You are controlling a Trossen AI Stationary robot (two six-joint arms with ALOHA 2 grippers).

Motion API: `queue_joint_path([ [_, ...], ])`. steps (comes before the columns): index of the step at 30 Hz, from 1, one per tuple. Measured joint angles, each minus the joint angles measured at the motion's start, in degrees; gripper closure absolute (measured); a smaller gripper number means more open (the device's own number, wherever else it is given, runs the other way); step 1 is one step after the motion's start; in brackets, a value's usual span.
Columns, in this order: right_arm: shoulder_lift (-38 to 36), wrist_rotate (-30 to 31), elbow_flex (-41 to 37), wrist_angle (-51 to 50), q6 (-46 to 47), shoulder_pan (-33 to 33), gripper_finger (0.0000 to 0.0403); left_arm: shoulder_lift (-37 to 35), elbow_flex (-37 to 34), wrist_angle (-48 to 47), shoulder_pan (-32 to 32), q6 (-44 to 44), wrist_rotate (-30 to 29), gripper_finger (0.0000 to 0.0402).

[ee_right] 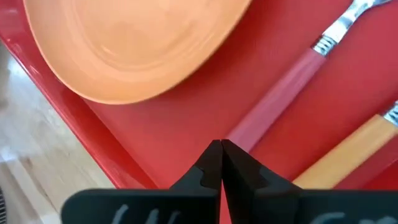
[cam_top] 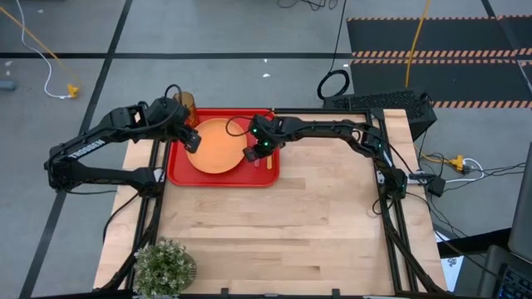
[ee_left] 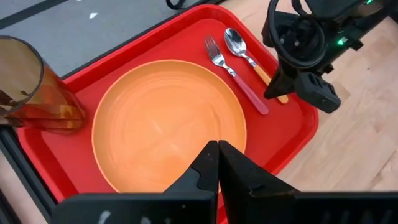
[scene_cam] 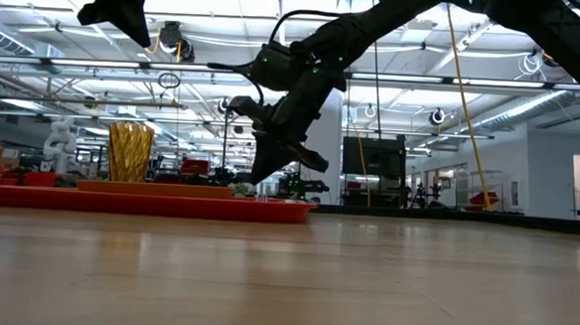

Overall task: Pick and place plate/cup/fork/spoon on tray
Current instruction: Return to Home Position

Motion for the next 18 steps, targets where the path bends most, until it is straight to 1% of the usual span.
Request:
queue_joint_path([
  [3, -1.3, -0.6, -0.2, -1.2, -0.9, -0.2, 0.0403, 0.0, 0.0, -0.1, 0.0, 1.9, 0.0, 0.0396],
  [6, -4.8, -2.3, 0.0, 0.0, -5.8, -0.9, 0.0403, 0.0, 0.0, -0.1, 0.0, 6.5, -0.2, 0.0396],
  [9, -8.4, -3.2, 0.1, 0.7, -14.3, -1.2, 0.0403, 0.0, 0.0, 0.4, 0.0, 13.4, -0.3, 0.0396],
  [13, -13.0, -3.2, 0.0, 0.4, -29.9, -1.0, 0.0403, 0.0, 0.0, 2.3, 0.1, 23.9, -1.8, 0.0396],
  [16, -16.8, -5.1, 0.0, 0.1, -38.6, -0.6, 0.0403, -0.1, 0.0, 2.1, 0.1, 26.2, -2.7, 0.0396],
  [18, -19.3, -6.7, -0.5, 0.2, -41.2, -0.4, 0.0403, -0.4, 0.0, 2.1, 0.1, 26.2, -2.7, 0.0396],
])
